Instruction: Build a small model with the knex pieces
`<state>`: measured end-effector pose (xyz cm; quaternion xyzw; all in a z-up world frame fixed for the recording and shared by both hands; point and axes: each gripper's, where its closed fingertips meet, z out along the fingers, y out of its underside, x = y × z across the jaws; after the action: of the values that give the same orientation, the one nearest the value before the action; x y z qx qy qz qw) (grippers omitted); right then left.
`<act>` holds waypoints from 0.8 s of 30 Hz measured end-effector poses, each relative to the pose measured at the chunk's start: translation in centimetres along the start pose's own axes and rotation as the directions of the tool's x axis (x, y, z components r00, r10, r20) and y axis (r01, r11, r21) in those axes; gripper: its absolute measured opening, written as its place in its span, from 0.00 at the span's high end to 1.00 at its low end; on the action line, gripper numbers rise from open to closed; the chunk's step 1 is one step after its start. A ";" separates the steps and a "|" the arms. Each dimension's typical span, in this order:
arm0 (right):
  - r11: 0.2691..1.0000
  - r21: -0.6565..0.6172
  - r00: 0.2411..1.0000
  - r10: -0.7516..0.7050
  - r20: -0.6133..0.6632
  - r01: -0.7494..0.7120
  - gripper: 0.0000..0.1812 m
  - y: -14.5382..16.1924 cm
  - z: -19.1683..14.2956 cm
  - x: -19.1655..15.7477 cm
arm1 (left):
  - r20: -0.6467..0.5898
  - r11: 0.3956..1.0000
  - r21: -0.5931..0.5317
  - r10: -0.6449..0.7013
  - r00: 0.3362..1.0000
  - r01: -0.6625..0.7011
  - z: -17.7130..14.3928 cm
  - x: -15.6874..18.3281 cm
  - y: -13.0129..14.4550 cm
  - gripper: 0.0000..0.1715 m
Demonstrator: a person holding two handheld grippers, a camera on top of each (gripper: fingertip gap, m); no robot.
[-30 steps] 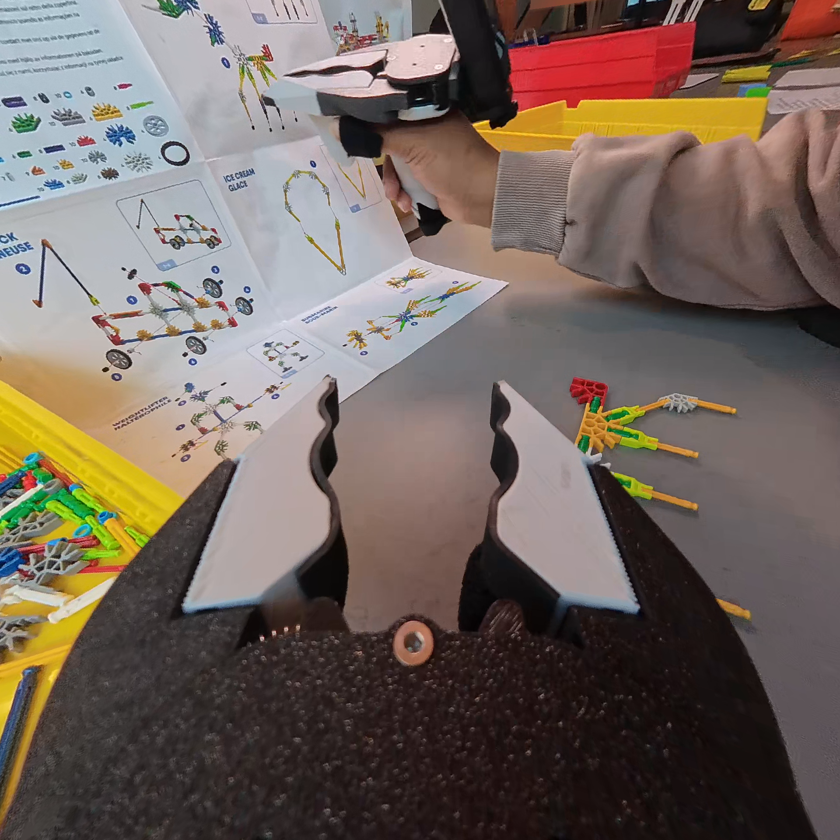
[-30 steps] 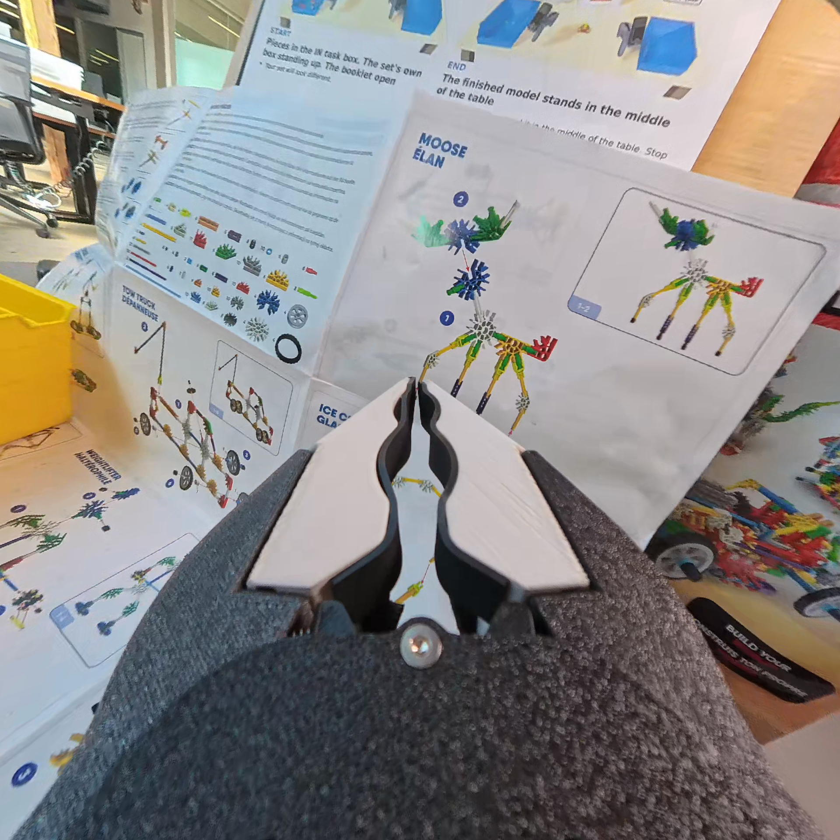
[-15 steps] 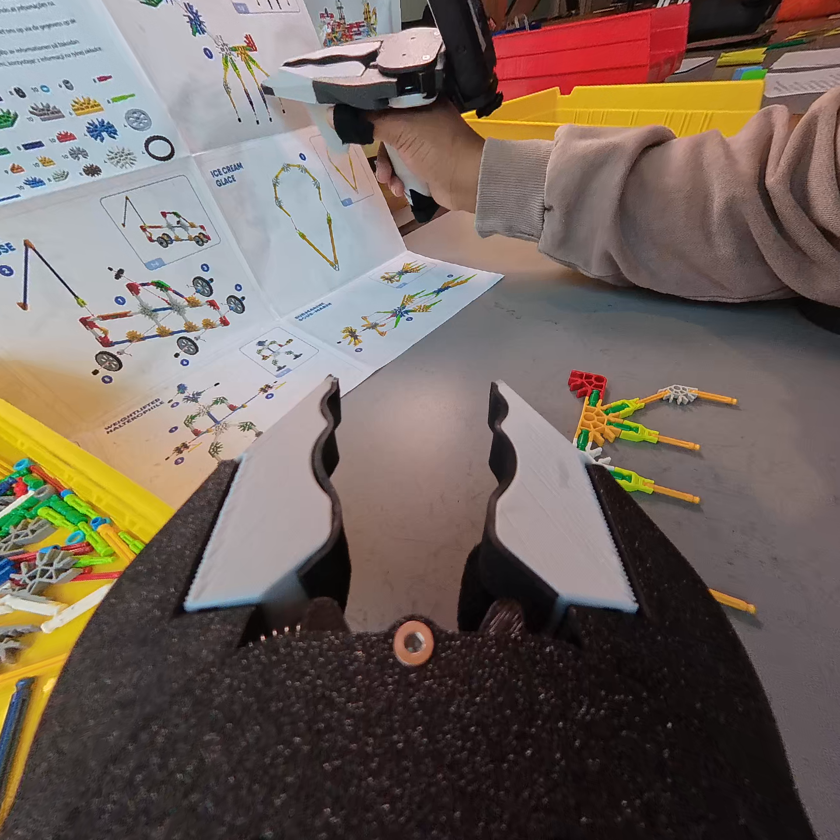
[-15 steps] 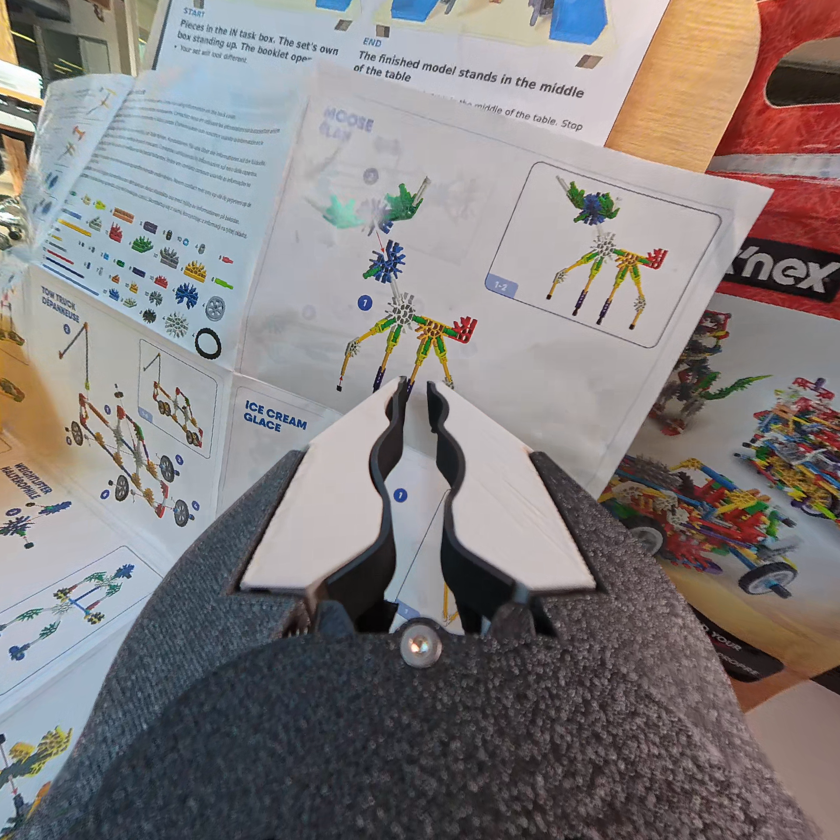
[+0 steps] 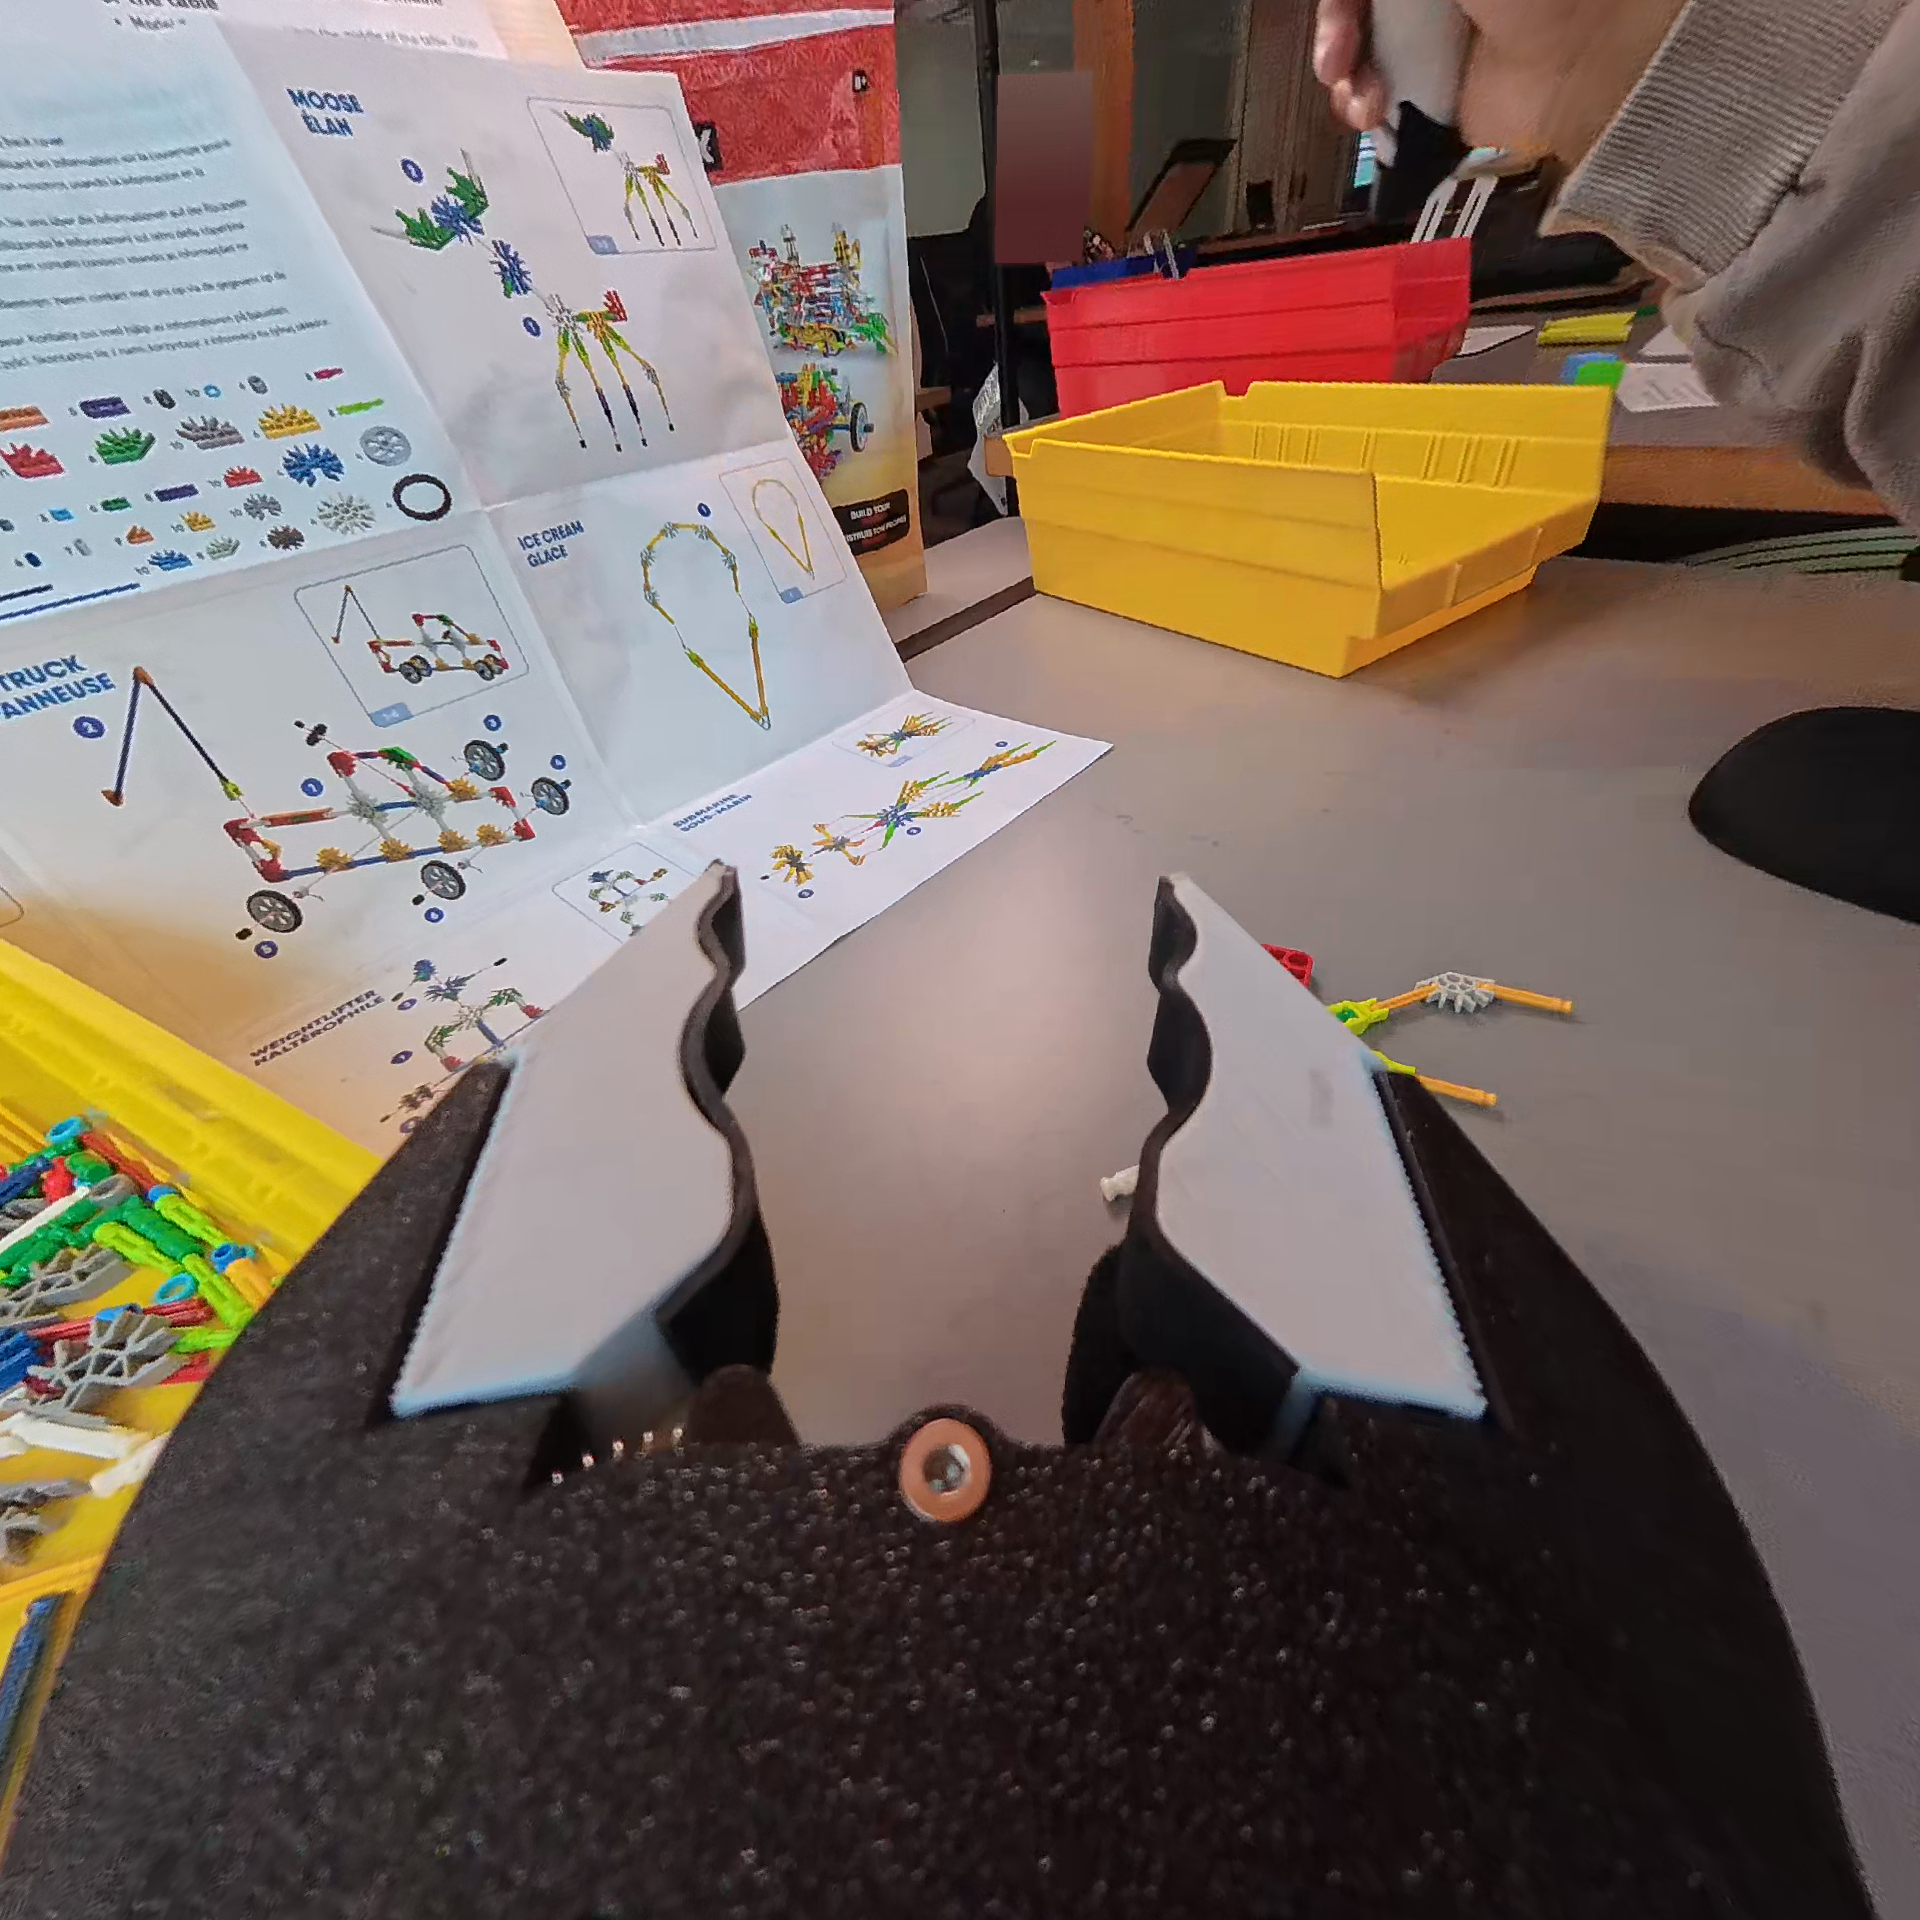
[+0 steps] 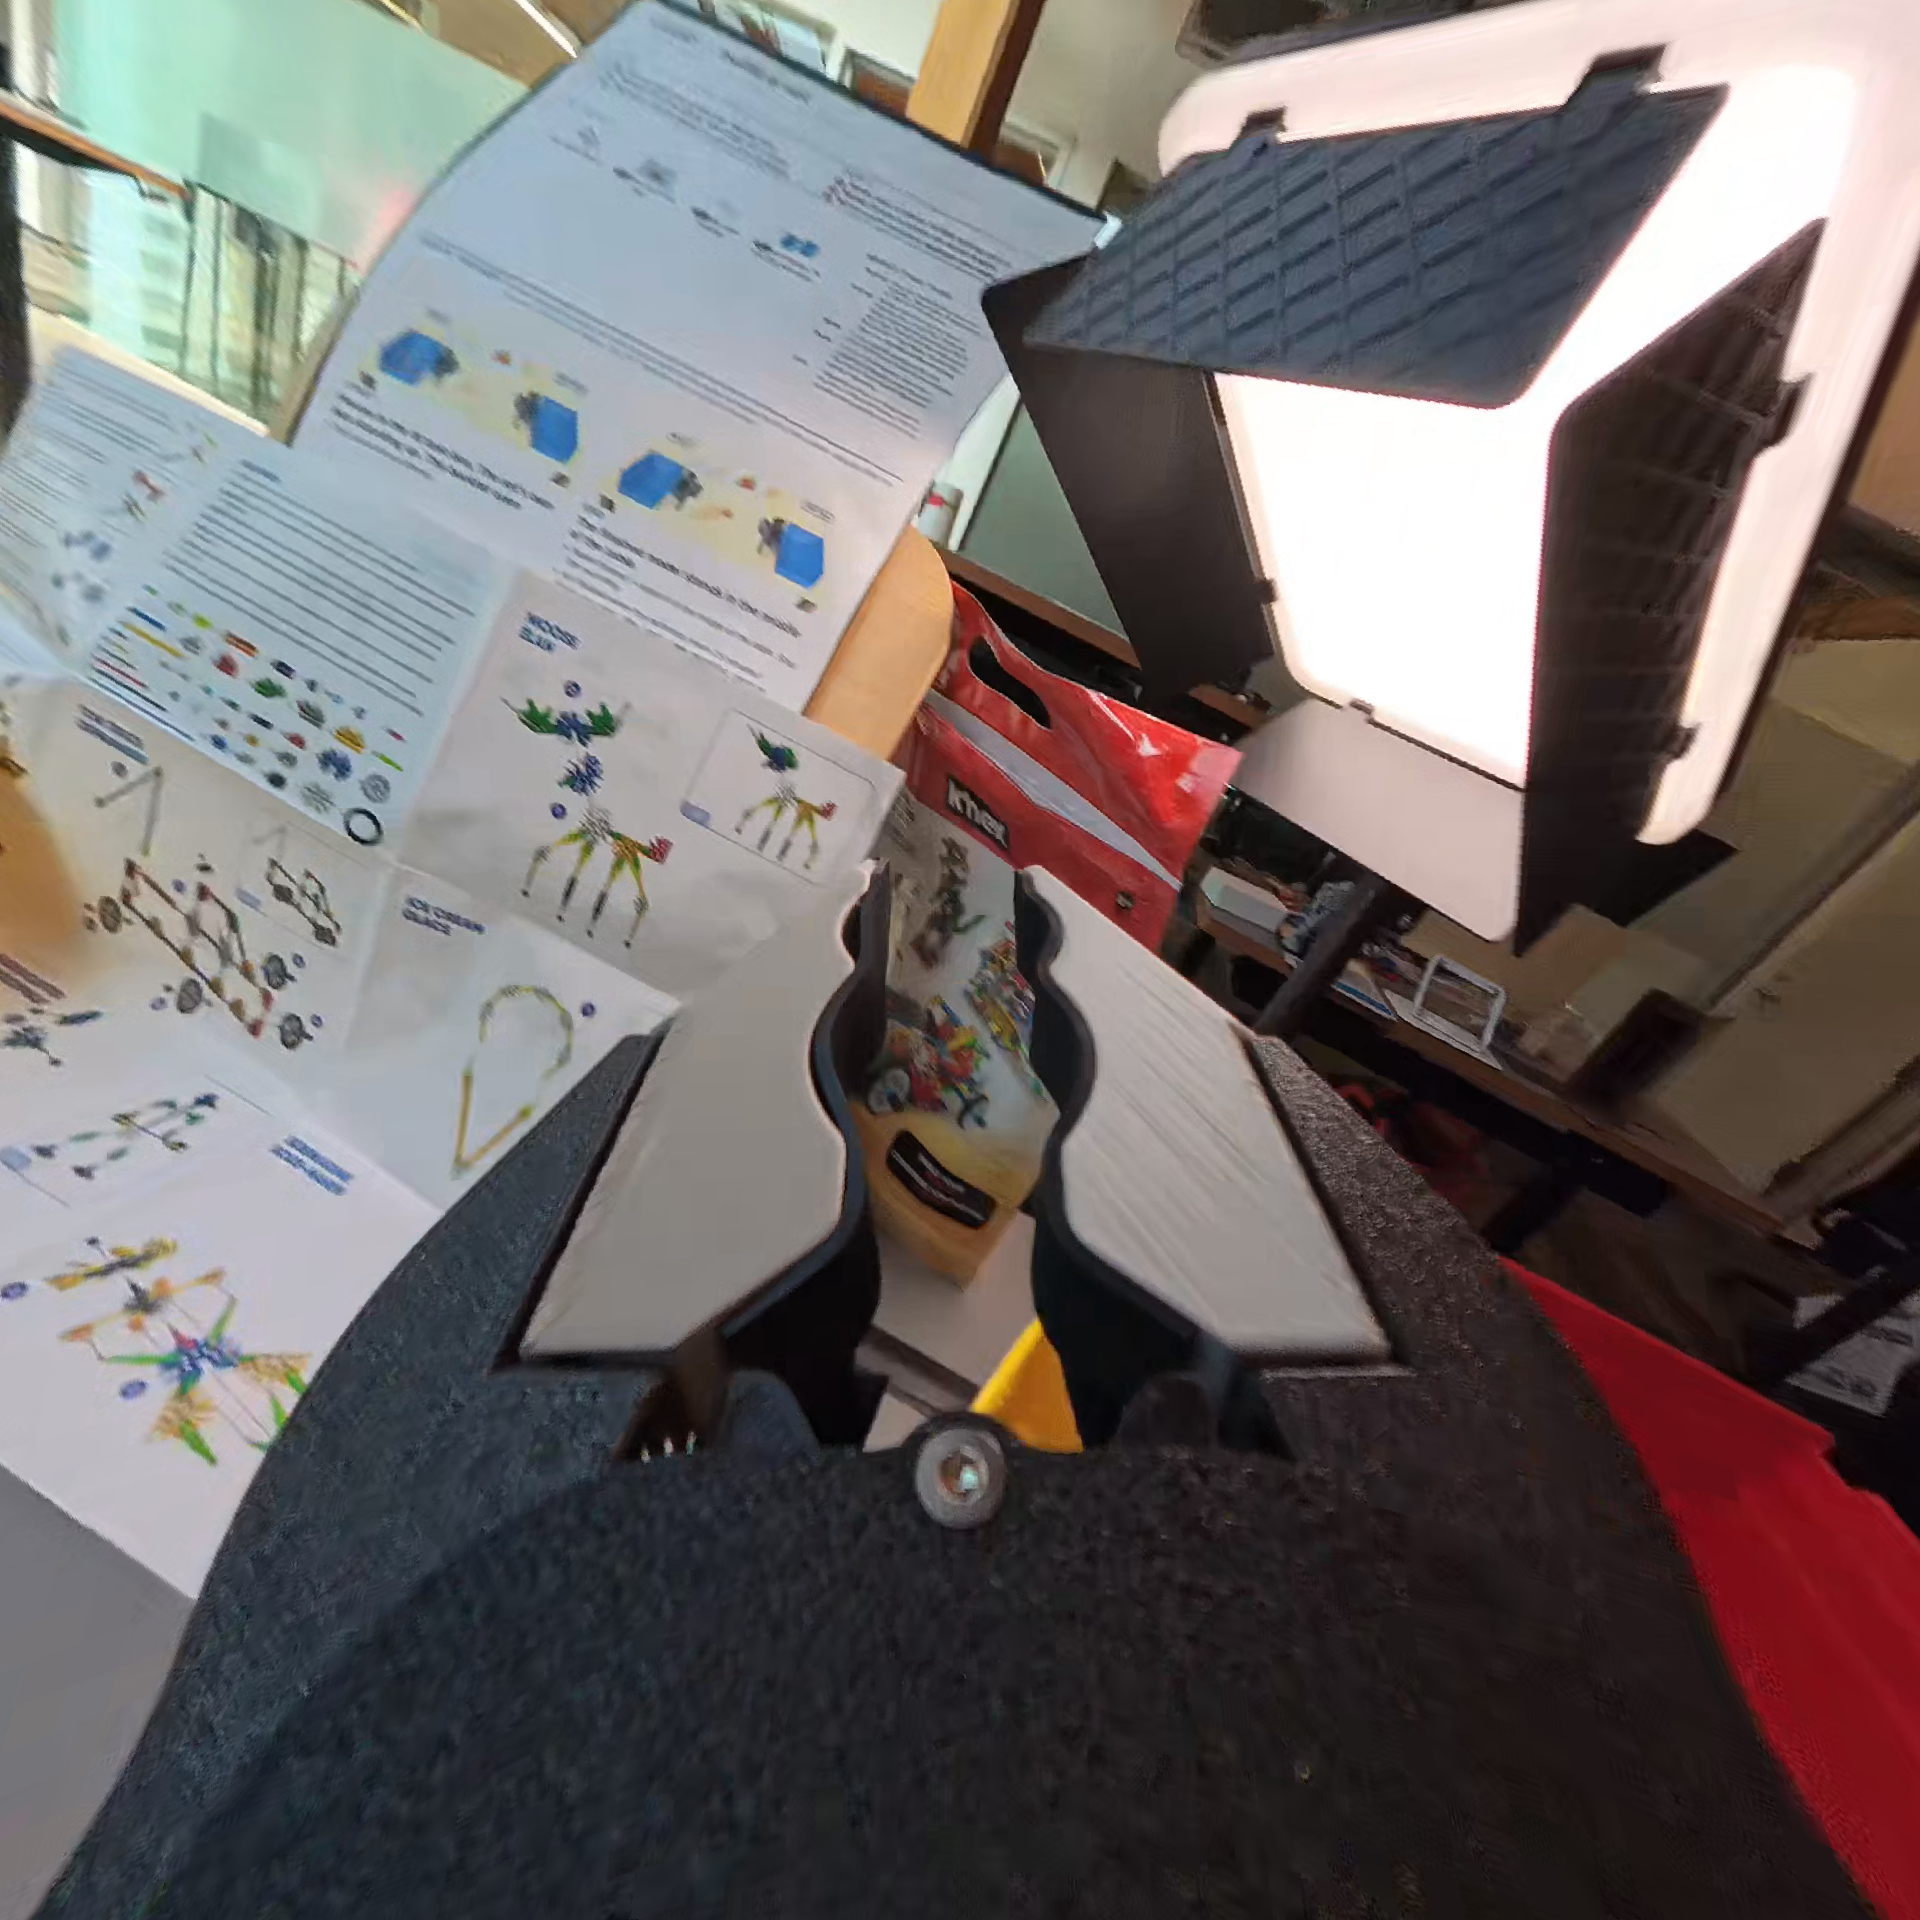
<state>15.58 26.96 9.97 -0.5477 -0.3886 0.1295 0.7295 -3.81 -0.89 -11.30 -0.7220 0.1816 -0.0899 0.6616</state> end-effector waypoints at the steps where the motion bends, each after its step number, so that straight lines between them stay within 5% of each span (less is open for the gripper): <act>1: 0.998 -0.061 1.000 -0.021 -0.013 0.020 0.88 1.2 -1.1 1.7 | -0.002 1.000 0.004 -0.006 1.000 0.006 0.0 0.1 -0.1 0.54; 5: 0.907 -0.410 0.995 -0.080 0.054 0.095 0.88 8.6 -4.5 6.9 | -0.003 1.000 -0.014 0.005 1.000 -0.005 0.2 0.3 0.2 0.55; 8: 0.651 -0.740 0.980 -0.034 0.194 0.169 0.89 17.3 -7.6 8.6 | -0.002 0.999 -0.038 0.023 1.000 -0.023 0.5 0.5 0.7 0.55; 12: 0.365 -0.900 0.964 0.025 0.265 0.239 0.88 25.9 -9.3 9.4 | 0.011 0.997 -0.062 0.039 0.999 -0.039 0.8 0.6 1.1 0.54; 19: 0.198 -0.980 0.985 0.164 0.045 0.012 0.93 33.6 -6.2 9.3 | 0.032 0.996 -0.086 -0.015 0.999 0.017 0.6 0.8 1.2 0.55; 24: 0.189 -0.982 0.963 0.265 0.046 -0.005 0.93 35.8 -5.4 7.7 | 0.040 0.994 -0.110 -0.008 0.999 0.013 0.4 0.4 2.1 0.57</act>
<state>33.02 41.07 -19.50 -0.8995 -0.4056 -0.0254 0.1605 -3.61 -0.74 -13.47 -0.7599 0.1694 -0.0689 0.6238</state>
